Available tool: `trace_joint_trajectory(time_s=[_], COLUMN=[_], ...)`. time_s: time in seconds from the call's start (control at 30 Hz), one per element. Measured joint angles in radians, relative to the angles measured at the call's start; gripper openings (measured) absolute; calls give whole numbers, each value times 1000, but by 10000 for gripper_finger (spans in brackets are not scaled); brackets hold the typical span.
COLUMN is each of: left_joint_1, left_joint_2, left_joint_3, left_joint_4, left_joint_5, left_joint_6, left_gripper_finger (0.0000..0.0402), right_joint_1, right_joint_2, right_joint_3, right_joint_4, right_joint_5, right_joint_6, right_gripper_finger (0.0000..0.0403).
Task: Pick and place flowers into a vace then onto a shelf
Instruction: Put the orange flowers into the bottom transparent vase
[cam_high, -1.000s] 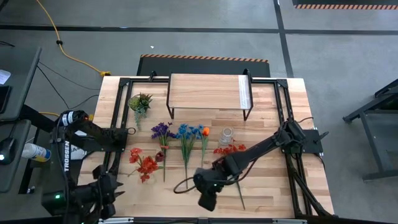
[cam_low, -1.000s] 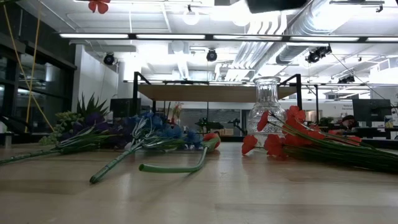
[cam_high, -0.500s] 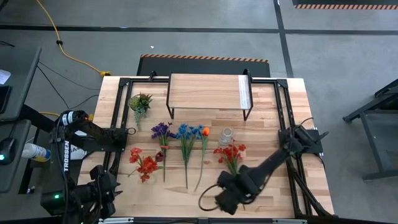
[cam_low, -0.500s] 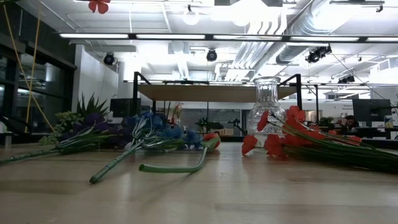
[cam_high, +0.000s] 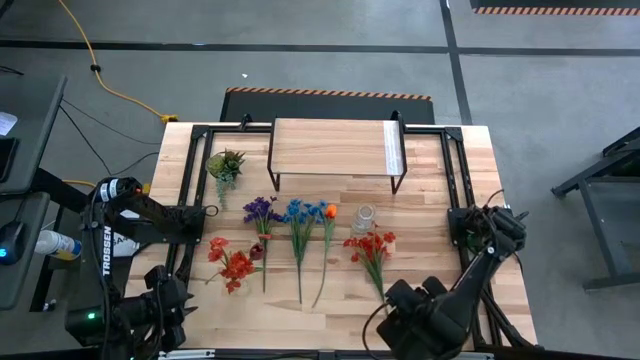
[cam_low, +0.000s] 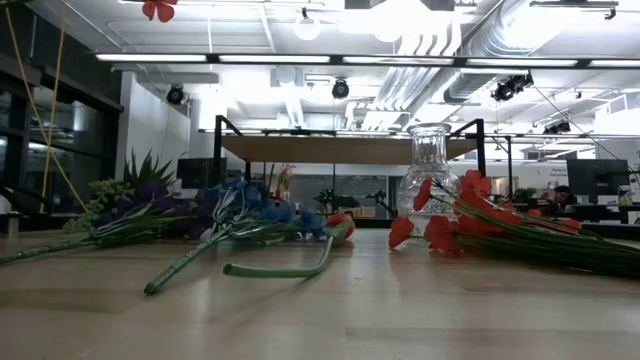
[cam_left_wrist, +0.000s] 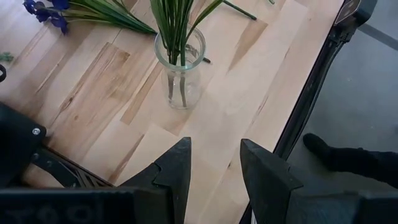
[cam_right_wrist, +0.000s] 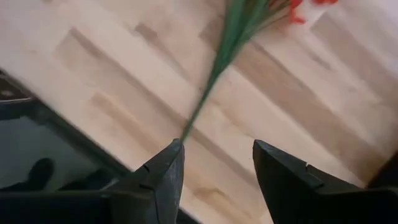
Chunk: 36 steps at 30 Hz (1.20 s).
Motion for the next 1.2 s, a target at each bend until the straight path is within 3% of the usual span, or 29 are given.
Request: trace_joint_trajectory(time_s=[0.23, 0.53, 0.9, 1.2], left_joint_1=[0, 0, 0, 0], left_joint_2=[0, 0, 0, 0], left_joint_3=[0, -1, -1, -1], left_joint_4=[0, 0, 0, 0], left_joint_5=[-4, -11, -10, -7], left_joint_6=[0, 0, -1, -8], left_gripper_finger=[172, 172, 172, 172], right_joint_1=[-31, -104, -173, -186], right_joint_2=[0, -34, -209, -245], right_joint_3=[-54, -341, -723, -774], right_joint_4=[0, 296, 709, 779], right_joint_5=[80, 62, -12, -57], right_joint_6=[-46, -52, -29, -25], right_gripper_finger=[181, 181, 181, 181])
